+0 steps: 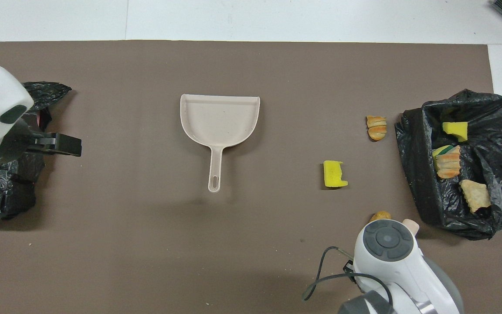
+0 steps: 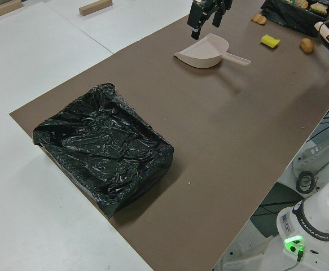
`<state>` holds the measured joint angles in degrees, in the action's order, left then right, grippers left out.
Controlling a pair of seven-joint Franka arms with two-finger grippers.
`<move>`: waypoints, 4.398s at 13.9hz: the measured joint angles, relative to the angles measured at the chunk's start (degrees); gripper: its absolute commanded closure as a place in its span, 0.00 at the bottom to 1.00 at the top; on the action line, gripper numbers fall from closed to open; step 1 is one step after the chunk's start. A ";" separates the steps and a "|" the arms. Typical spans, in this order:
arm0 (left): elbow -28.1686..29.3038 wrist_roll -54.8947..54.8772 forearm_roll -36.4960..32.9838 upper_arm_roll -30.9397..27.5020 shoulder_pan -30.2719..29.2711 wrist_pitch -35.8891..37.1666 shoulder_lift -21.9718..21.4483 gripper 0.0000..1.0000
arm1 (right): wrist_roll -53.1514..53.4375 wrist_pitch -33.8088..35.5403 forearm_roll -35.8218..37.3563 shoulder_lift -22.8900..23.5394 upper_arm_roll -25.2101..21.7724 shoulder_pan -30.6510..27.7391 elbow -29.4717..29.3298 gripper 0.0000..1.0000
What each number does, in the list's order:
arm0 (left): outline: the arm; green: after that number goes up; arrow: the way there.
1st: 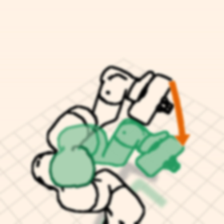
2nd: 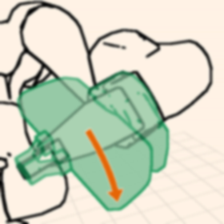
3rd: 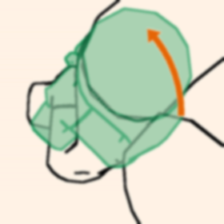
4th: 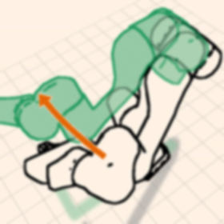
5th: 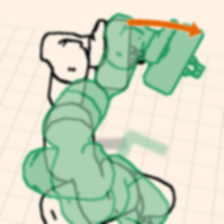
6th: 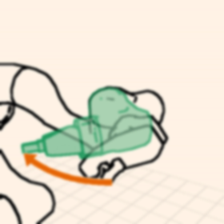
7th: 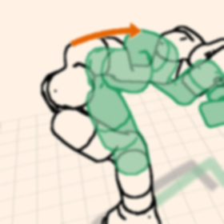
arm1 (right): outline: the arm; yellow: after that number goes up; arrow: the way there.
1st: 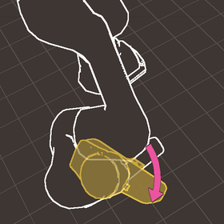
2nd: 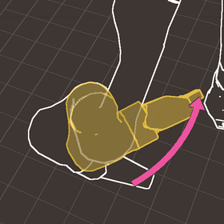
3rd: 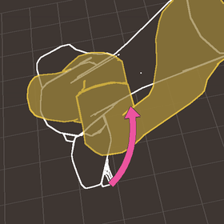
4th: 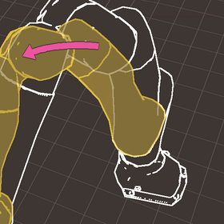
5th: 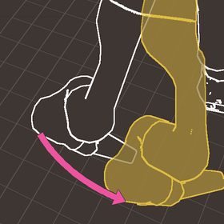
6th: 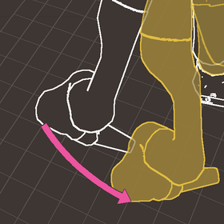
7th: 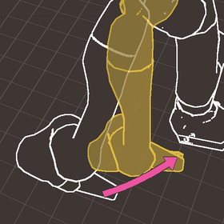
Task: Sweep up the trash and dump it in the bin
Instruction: 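Carry the brush toward the pastries with the right gripper while the left gripper rises, then grasp the dustpan handle with the left gripper while the right gripper positions the brush, then sweep the yellow sponge into the dustpan with the right gripper's brush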
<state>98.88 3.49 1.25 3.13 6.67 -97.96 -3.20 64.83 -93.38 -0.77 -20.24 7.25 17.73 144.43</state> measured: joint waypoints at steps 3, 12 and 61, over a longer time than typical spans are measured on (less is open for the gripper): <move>0.85 4.46 0.01 0.12 4.34 -3.57 1.93 0.00 | -4.06 -1.98 -0.01 -1.02 0.03 -1.55 1.27 1.00; 3.87 16.78 0.01 0.22 15.60 -19.92 13.65 0.00 | -16.53 -13.65 -5.83 4.59 0.07 -3.37 -1.94 1.00; 17.51 -40.81 -5.67 -0.08 25.94 -21.21 10.51 1.00 | -43.49 -17.28 -18.90 21.64 0.77 1.31 -17.78 1.00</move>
<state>116.39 -37.32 -4.42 3.05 32.62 -119.17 7.31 21.33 -110.66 -19.67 1.40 8.03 19.04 126.65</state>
